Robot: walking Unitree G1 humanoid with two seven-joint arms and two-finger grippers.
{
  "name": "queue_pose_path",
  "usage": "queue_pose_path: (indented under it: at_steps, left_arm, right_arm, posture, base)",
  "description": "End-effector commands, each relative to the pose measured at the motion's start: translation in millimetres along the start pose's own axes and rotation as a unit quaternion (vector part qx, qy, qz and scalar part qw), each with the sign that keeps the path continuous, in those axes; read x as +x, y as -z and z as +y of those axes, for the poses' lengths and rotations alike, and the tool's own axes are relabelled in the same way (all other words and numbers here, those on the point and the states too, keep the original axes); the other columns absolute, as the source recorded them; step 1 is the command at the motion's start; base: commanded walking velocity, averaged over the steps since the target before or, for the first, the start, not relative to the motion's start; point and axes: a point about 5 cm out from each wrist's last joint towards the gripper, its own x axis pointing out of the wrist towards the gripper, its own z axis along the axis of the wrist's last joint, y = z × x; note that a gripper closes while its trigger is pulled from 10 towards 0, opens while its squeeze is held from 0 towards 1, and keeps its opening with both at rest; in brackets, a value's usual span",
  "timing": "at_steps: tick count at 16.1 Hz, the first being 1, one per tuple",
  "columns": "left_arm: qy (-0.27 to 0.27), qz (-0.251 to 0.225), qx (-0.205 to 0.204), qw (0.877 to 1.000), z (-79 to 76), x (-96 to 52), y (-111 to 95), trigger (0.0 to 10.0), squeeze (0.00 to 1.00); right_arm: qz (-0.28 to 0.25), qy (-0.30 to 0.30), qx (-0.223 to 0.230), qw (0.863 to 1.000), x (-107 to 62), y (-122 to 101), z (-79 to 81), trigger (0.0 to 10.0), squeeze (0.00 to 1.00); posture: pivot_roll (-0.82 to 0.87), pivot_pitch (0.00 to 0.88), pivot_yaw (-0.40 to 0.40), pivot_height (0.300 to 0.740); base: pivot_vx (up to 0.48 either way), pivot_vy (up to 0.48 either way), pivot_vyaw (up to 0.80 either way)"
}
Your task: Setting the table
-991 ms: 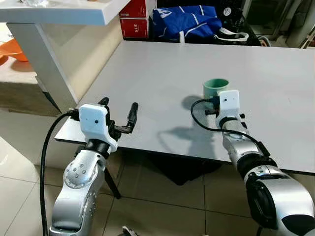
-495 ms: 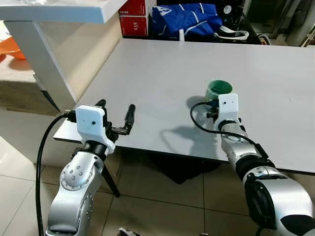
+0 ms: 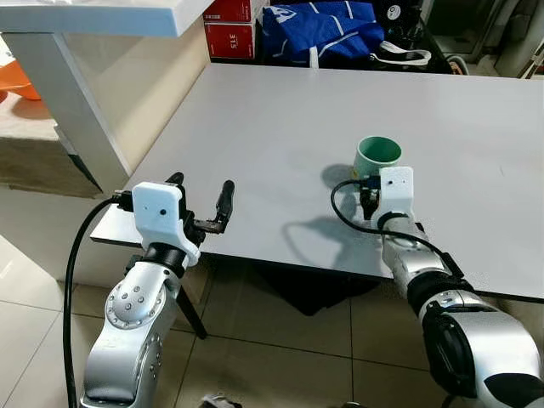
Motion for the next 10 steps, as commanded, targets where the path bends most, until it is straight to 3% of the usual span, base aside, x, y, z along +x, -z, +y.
queue_pose_path:
  at_steps: [1,6,7,8,10]
  left_arm:
    - [0.005,-0.005,0.002,1.000,-1.1,2.8,-3.7,10.0,0.00]
    - [0.006,-0.008,0.001,1.000,-1.2,5.1,-4.2,10.0,0.00]
    - [0.007,-0.008,0.001,1.000,-1.3,6.0,-4.0,10.0,0.00]
    - [0.008,-0.009,0.001,1.000,-1.6,7.6,-3.6,10.0,0.00]
    - [0.009,-0.009,0.000,1.000,-1.9,10.4,-2.7,10.0,0.00]
  right_arm:
    - [0.013,0.003,0.003,1.000,-0.8,4.4,1.1,10.0,1.00]
    - [0.009,0.009,0.004,1.000,-0.6,3.2,0.9,10.0,1.00]
    - [0.007,0.012,0.000,1.000,-0.6,2.6,0.6,10.0,0.88]
    - [0.005,0.014,-0.002,1.000,-0.7,2.4,0.4,10.0,0.00]
    - [-0.003,0.012,-0.007,1.000,-1.0,1.6,0.7,10.0,0.00]
  posture:
    - [0.00,0.056,0.058,0.740]
    - [0.00,0.044,0.059,0.740]
    - [-0.01,0.040,0.059,0.740]
    - [-0.01,0.033,0.059,0.740]
    - [-0.03,0.015,0.057,0.740]
  base:
    - [0.000,0.000,0.00]
    - [0.000,0.000,0.00]
    - [0.000,0.000,0.00]
    - [0.000,0.000,0.00]
    - [0.000,0.000,0.00]
